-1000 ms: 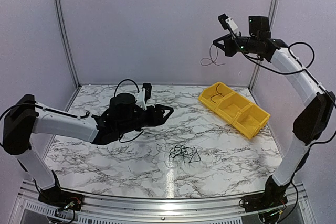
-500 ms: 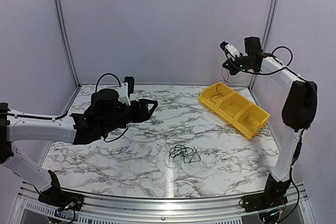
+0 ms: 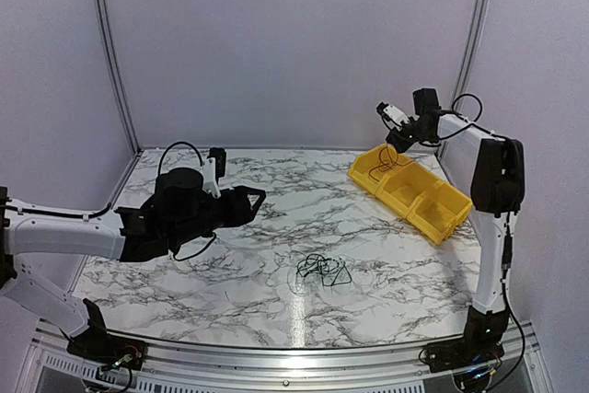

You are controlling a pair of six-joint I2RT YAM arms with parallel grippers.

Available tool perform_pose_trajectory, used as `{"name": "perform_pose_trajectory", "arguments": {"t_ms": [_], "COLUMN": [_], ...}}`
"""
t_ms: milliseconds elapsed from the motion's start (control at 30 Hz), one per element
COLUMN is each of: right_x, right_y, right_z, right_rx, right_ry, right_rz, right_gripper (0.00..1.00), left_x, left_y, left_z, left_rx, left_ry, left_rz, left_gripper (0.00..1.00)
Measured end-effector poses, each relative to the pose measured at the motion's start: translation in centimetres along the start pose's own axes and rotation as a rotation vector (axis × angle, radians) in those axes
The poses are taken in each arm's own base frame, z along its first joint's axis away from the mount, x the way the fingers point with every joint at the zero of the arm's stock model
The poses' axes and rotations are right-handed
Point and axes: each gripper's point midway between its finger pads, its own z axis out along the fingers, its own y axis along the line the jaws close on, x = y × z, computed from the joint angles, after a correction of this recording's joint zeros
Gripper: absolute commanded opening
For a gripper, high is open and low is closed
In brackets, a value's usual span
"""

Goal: Untangle the cables

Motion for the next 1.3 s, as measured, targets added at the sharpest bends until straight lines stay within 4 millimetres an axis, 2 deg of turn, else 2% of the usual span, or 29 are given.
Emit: {"name": "perform_pose_trajectory", "arguments": {"t_ms": [300,400,533,600,700,833,1033,1167,1233,1300], "right_x": [-1.2,-1.9,-3.5,-3.8,-3.5,-1.6,1.0,1.1,1.1,1.0], "right_y": [-0.1,0.9,3.6,4.2,4.6,2.8,0.8,1.0,1.5,2.4], "right_z": [1.2,1.6,2.2,2.5,3.1,3.4,3.3,2.9,2.0,-0.4], "right_rx": [0.014,-0.004,-0.036,-0.037,-0.035,0.001,0.03,0.026,0.018,0.001], "right_ry": [-0.025,-0.034,-0.053,-0.051,-0.037,0.0,0.051,0.058,0.066,0.07], "right_rz": [-0.039,-0.053,-0.091,-0.108,-0.13,-0.122,-0.108,-0.106,-0.098,-0.093], "right_gripper": [0.0,0.0,0.0,0.0,0.0,0.0,0.25,0.34,0.38,0.41], "left_x": [0.4,0.4,0.4,0.4,0.5,1.0,1.6,1.3,1.0,0.7], "left_y": [0.0,0.1,0.1,0.1,0.1,0.4,0.7,0.5,0.3,0.3], "left_z": [-0.1,-0.1,-0.1,-0.1,-0.1,0.2,0.9,1.2,1.2,1.2], "left_rx": [-0.006,-0.007,-0.007,-0.007,-0.009,-0.018,-0.031,-0.033,-0.034,-0.038], "left_ry": [0.002,0.003,0.003,0.004,0.006,0.017,0.034,0.031,0.022,0.012], "left_rz": [-0.014,-0.016,-0.016,-0.016,-0.015,-0.011,-0.004,0.0,0.003,0.009], "left_gripper": [0.57,0.57,0.57,0.57,0.57,0.57,0.56,0.56,0.56,0.56]}}
